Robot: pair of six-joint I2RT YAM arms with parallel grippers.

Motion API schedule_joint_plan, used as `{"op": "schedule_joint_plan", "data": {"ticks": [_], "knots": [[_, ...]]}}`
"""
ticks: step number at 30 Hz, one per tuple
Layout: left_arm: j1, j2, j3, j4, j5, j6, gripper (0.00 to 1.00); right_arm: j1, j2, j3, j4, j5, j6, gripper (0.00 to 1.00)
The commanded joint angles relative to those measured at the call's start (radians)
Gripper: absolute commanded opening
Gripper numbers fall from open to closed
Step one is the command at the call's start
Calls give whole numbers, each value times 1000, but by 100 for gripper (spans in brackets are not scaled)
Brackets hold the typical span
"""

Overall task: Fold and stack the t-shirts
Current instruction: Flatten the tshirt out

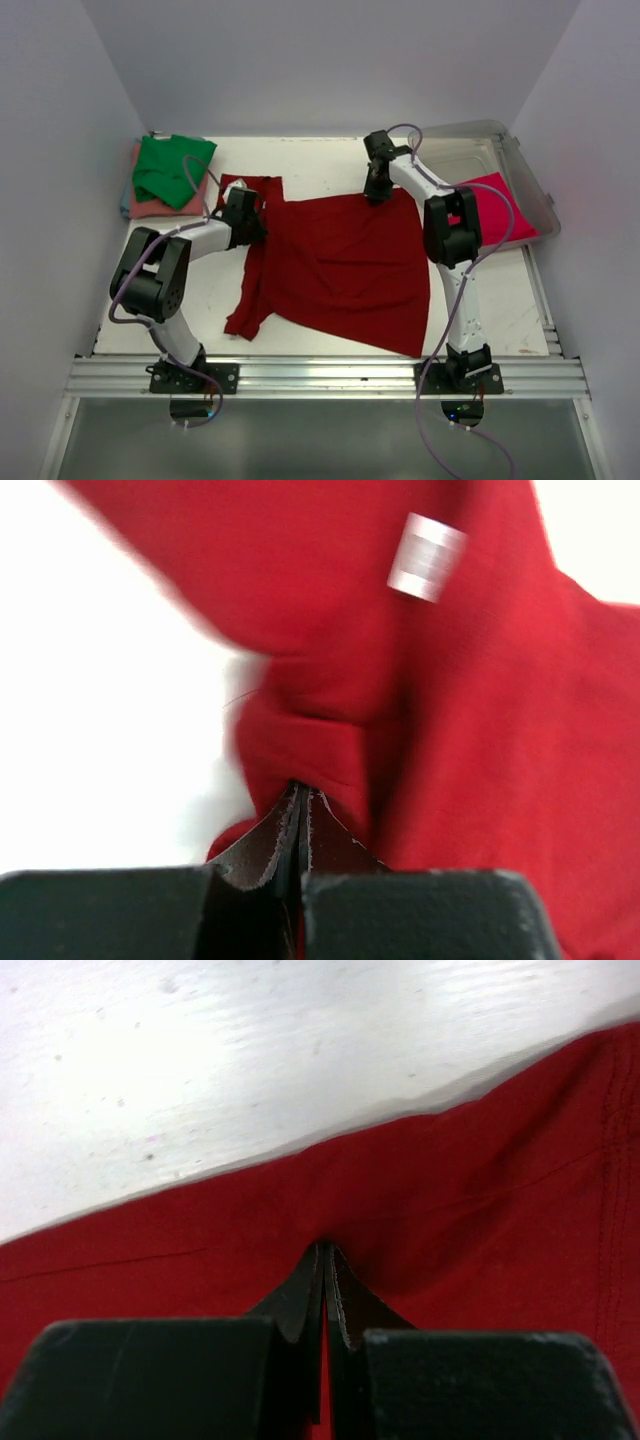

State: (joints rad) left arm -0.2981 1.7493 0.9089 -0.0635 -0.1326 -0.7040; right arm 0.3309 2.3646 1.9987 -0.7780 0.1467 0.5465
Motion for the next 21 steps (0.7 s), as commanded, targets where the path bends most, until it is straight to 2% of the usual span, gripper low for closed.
{"op": "schedule_joint_plan", "data": {"ticks": [1,7,14,17,21], "knots": [[86,55,-33,-291,-147,-80,0,-47,-10,31,-46,37,23,0],[223,-8,-120,-329,-32,-147,0,-107,-11,51,-53,42,30,0],[257,-175,-241,-374,51,-212,0,-128,19,100,-67,62,21,0],[257,-296,-297,-432,79,-221,0,-135,28,110,-69,68,21,0],[257,-532,-375,-530,100,-221,0,-138,33,117,-67,60,17,0]]}}
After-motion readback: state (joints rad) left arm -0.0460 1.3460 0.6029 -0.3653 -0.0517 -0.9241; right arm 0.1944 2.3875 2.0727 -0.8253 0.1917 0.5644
